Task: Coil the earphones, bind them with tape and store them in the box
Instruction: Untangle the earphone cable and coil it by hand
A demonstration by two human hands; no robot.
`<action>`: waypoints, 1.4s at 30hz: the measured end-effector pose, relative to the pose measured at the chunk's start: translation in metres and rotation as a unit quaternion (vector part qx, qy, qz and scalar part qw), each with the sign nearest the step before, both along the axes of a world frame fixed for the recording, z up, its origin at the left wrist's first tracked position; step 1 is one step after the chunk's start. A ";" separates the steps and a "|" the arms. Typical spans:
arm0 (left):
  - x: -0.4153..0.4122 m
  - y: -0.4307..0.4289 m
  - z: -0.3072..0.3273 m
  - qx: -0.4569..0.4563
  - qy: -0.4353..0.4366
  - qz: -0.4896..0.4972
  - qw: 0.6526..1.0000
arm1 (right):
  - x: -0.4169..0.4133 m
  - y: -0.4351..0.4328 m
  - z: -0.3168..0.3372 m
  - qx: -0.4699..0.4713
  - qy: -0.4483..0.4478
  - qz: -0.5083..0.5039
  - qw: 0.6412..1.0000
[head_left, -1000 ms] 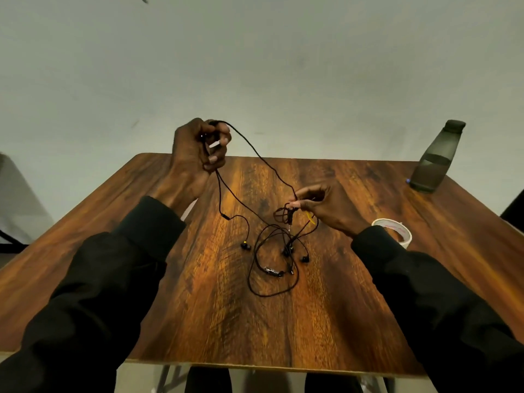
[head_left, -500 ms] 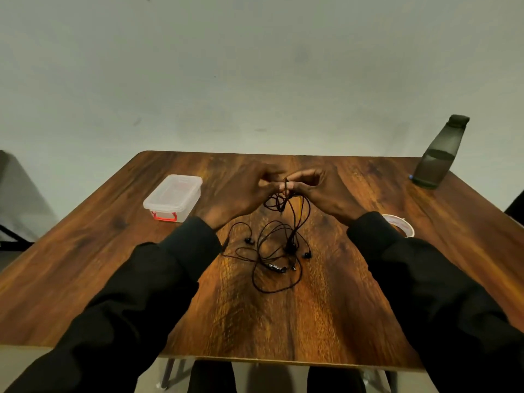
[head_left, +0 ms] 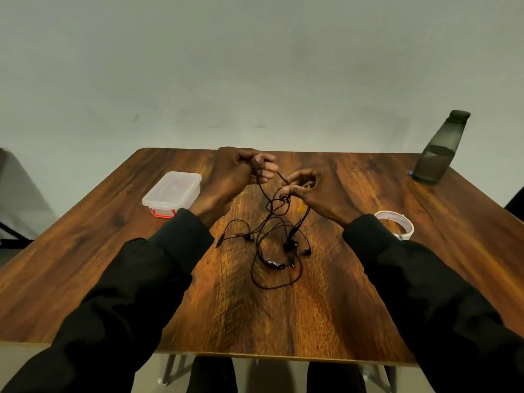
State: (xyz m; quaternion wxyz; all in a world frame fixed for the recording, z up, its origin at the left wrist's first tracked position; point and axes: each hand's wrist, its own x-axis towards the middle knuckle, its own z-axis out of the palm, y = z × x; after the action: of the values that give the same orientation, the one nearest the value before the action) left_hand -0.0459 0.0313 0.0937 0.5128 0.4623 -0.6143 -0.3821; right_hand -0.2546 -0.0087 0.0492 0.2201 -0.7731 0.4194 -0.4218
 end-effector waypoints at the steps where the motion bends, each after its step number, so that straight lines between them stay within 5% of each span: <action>1: 0.002 0.001 0.003 -0.014 0.023 0.006 1.000 | -0.004 0.000 -0.003 0.012 -0.005 0.000 1.000; 6: 0.016 -0.001 0.024 -0.071 0.175 0.022 0.982 | -0.021 0.003 -0.029 0.062 -0.014 -0.011 0.998; 10: 0.016 0.005 0.026 -0.057 0.214 -0.023 0.975 | -0.023 0.000 -0.039 0.085 -0.036 -0.033 0.995; 12: 0.019 0.010 0.025 -0.038 0.164 -0.049 0.985 | -0.020 -0.002 -0.038 0.066 -0.021 -0.063 0.996; 15: 0.032 0.015 0.026 0.019 -0.115 -0.053 0.992 | -0.018 -0.004 -0.022 0.048 -0.029 -0.068 0.996; 17: 0.034 0.015 0.020 0.042 -0.196 0.004 0.980 | -0.017 -0.001 -0.007 0.057 -0.039 -0.033 0.997; 22: 0.011 0.014 0.000 0.046 -0.087 0.011 0.995 | -0.003 0.004 0.012 0.030 -0.038 0.004 0.999; 33: 0.003 0.002 0.015 -0.111 -0.261 0.026 0.959 | 0.001 0.012 0.044 0.062 -0.012 0.102 0.993; 38: 0.019 0.007 0.029 -0.102 -0.081 0.135 0.982 | -0.016 0.008 0.024 0.135 0.081 0.138 0.978; 42: 0.046 0.008 0.043 -0.074 0.012 0.151 0.986 | -0.036 0.002 -0.002 0.138 0.048 0.099 0.984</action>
State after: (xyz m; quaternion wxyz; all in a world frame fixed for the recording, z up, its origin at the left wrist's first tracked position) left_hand -0.0002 0.0395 0.1371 0.6044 0.5060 -0.5580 -0.2594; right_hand -0.2904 -0.0071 0.0471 0.3450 -0.7921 0.4053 -0.2987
